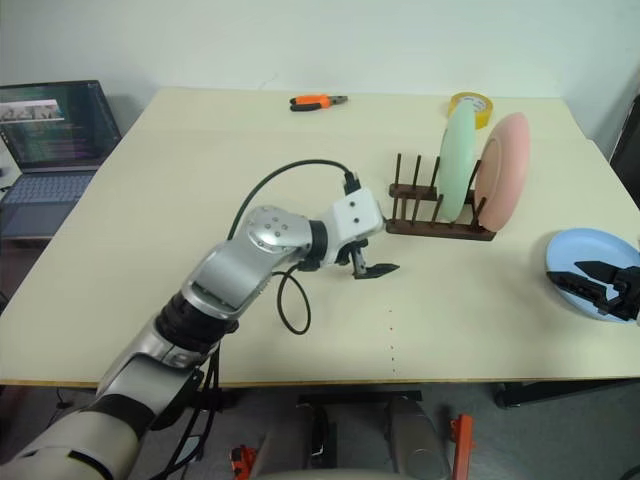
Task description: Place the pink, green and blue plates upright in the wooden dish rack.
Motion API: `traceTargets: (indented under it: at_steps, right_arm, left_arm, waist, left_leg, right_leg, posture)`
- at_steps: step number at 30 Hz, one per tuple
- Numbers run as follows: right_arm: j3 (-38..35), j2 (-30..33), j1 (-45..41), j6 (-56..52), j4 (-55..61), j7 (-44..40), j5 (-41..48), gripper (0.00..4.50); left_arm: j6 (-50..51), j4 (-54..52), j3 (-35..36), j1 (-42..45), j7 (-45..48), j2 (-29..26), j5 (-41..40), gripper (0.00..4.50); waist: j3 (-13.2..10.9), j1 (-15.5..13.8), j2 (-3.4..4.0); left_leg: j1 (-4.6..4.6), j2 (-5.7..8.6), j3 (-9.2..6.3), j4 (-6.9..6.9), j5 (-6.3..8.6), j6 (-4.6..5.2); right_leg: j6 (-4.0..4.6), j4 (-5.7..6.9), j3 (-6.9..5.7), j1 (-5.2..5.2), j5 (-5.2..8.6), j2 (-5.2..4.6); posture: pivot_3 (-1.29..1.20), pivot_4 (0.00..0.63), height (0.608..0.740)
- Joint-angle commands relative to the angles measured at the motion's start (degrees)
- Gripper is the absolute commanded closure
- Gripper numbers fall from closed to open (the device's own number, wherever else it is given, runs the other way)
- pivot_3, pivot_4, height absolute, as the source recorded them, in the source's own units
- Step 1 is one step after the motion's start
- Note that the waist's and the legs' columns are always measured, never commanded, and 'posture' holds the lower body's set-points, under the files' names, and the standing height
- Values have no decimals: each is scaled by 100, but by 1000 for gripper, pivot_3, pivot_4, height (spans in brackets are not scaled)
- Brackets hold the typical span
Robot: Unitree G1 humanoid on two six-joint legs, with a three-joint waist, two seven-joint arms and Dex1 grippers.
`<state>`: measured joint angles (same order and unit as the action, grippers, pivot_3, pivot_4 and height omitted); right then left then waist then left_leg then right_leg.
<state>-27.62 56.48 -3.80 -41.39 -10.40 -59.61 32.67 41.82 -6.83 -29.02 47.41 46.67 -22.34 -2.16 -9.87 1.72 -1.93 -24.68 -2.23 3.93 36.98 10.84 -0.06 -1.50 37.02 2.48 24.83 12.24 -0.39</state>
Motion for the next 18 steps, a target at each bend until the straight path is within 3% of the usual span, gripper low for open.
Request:
traceTargets:
  at_steps: [1, 18]
  right_arm:
    - [247, -41, 27, 316, 224, 253, -343, 229]
    - [941, -80, -390, 829, -478, 874, -1269, 229]
  left_arm:
    - [-95, -123, 67, 44, -64, 58, 88, 19]
    - [-80, -147, 85, 17, -106, 89, 137, 19]
  waist:
    - [0, 11, 1]
    - [1, 10, 2]
  left_leg:
    - [0, 1, 1, 0, 0, 0]
    - [1, 4, -1, 2, 0, 0]
  right_leg:
    - [0, 0, 1, 0, 0, -1]
    - [0, 1, 1, -3, 0, -3]
  posture:
    - [0, 150, 740]
    - [0, 150, 740]
